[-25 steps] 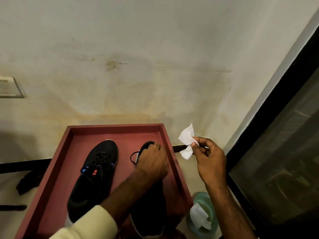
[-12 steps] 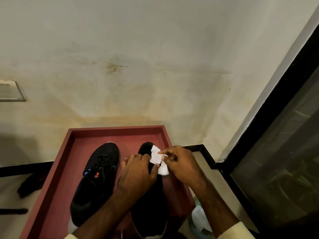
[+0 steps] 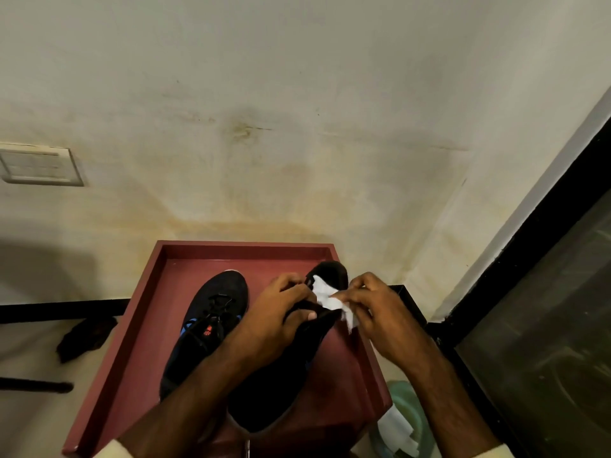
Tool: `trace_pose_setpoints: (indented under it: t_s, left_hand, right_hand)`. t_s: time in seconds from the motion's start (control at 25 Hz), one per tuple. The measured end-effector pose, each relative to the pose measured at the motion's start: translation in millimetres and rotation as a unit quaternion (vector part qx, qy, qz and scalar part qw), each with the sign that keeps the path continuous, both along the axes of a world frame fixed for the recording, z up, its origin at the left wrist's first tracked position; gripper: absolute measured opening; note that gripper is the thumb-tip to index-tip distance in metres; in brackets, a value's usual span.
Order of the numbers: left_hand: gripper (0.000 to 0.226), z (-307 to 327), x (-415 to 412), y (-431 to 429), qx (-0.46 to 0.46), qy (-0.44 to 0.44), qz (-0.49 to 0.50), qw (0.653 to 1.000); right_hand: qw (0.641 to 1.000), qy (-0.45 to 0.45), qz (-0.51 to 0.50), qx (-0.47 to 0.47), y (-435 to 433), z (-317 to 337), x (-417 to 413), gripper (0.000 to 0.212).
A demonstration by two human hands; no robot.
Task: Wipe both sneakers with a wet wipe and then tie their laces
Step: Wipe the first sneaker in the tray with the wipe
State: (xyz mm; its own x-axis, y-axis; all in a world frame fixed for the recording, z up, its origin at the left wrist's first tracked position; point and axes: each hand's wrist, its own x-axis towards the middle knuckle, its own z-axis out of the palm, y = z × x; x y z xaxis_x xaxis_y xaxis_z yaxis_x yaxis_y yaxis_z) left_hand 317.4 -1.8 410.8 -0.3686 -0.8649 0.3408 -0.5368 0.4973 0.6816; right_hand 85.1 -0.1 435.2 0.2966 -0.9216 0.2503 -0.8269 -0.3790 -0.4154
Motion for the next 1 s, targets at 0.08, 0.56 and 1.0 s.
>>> trace_pose_setpoints:
  t_s: [0.08,0.56,1.0]
  left_hand:
    - [0.013,4.6,9.7,-0.6,0.0,0.016,-0.009,1.0]
    - [0.018,-7.3,0.6,3.5,0.035,-0.022,-0.099,0.994]
    - [0.022,-19.8,-15.7,7.9,0.039,-0.05,-0.081,0.995]
  right_hand:
    - [0.999,-0.013,0.008,-0.029,9.7,3.2,1.6,0.03]
    - [0.995,0.007,-0.075,-0.07,14.8,-21.0,-9.3,0.038]
    - [0.979,0.054,-0.141,-0.138,11.2,-23.0,17.9,0.023]
